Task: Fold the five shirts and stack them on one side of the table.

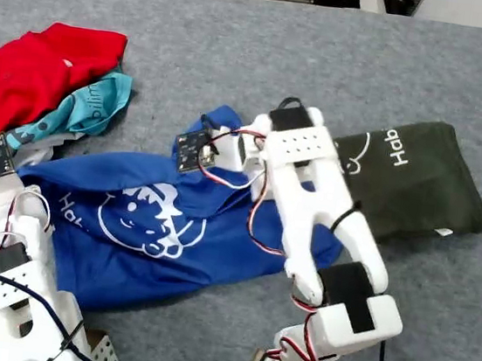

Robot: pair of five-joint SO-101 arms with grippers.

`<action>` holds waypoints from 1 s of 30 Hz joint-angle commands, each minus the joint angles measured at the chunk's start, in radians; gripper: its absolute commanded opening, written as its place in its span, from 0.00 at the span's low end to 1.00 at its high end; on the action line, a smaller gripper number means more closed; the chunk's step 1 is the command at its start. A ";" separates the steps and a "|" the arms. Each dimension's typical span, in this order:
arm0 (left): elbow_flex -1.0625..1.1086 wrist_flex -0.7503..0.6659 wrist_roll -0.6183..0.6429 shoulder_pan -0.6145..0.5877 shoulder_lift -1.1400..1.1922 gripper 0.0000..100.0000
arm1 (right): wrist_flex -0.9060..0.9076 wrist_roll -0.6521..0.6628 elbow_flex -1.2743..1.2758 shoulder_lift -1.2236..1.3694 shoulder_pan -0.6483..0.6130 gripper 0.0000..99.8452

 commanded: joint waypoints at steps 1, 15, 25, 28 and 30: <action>-0.012 0.005 0.006 0.006 -0.015 0.02 | -0.026 -0.012 0.005 -0.002 -0.016 0.02; -0.031 0.011 0.014 0.006 -0.015 0.02 | 0.051 -0.011 -0.054 -0.044 -0.010 0.00; -0.324 0.219 0.143 0.020 -0.015 0.02 | 0.132 -0.143 -0.242 -0.383 0.074 0.00; -0.494 0.362 0.169 0.054 -0.015 0.02 | 0.132 -0.199 -0.297 -0.518 0.105 0.00; -0.617 0.451 0.169 0.086 -0.015 0.02 | 0.124 -0.250 -0.349 -0.605 0.124 0.00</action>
